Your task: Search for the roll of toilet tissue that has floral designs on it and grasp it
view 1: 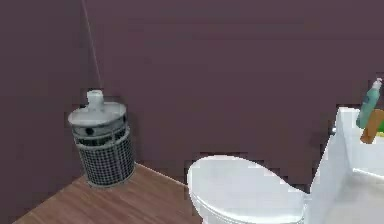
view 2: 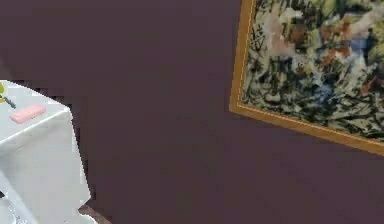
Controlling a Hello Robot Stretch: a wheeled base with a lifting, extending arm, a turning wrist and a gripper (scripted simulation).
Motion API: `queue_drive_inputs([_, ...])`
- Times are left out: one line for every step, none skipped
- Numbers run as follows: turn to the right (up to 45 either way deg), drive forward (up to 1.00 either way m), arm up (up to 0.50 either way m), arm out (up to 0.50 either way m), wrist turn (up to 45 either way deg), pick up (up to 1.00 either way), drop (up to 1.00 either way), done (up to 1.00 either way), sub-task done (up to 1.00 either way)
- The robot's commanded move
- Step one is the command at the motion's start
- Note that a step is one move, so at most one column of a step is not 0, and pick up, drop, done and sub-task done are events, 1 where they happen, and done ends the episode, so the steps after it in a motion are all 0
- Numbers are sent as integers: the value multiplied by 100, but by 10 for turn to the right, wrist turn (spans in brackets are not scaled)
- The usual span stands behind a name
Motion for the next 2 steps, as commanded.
queue_drive_inputs([-450,0,0,0,0,0,0,0,0])
queue_drive_inputs([-150,0,0,0,0,0,0,0,0])
